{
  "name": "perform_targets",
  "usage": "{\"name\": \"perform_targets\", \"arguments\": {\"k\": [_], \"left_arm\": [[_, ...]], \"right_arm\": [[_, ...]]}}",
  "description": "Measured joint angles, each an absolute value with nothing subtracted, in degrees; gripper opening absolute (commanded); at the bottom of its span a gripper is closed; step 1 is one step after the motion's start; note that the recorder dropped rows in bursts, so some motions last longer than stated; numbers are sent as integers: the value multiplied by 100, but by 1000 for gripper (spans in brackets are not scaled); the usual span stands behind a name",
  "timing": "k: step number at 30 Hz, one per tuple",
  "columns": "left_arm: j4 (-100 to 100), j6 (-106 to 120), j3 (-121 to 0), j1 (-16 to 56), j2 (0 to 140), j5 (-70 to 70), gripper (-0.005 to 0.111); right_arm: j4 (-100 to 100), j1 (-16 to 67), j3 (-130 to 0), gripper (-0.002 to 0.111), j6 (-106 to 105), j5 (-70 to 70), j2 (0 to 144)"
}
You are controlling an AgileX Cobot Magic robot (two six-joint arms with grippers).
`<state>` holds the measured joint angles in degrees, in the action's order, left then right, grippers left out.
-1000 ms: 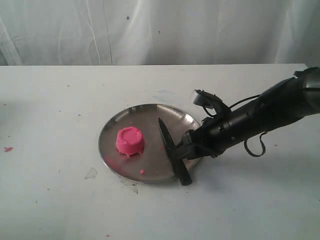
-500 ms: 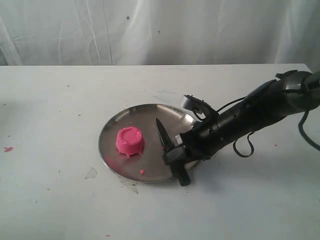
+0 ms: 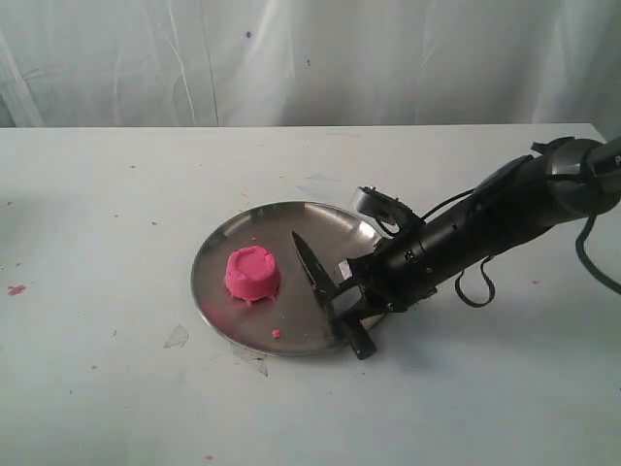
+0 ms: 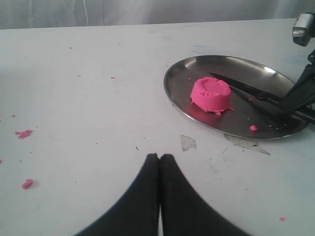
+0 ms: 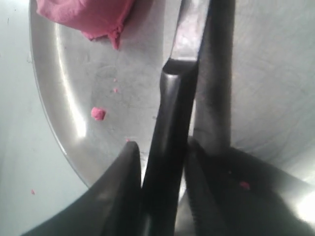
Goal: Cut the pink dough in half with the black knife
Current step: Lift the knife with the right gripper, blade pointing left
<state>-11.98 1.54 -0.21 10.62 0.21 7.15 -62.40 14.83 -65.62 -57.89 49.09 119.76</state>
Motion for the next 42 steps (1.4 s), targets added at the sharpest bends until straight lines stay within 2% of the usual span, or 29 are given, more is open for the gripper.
{"name": "perform_targets", "arguments": {"k": [13,21,31,42], "left_arm": [[-1198,154,-21,1062,21,715,0],[-1198,154,-21,1062,21,715,0],[-1198,154,-21,1062,21,715,0],[-1198,154,-21,1062,21,715,0]], "right_arm": [[-6166,1486,-6562,3,-5739,4882,11987],[-6054,1486,-6649,3,-5808,4670,11836],[-5445,1525,-6670,3,-5762,4340,10739],[-4703,2309,-6143,3,-5233,3517,9275]]}}
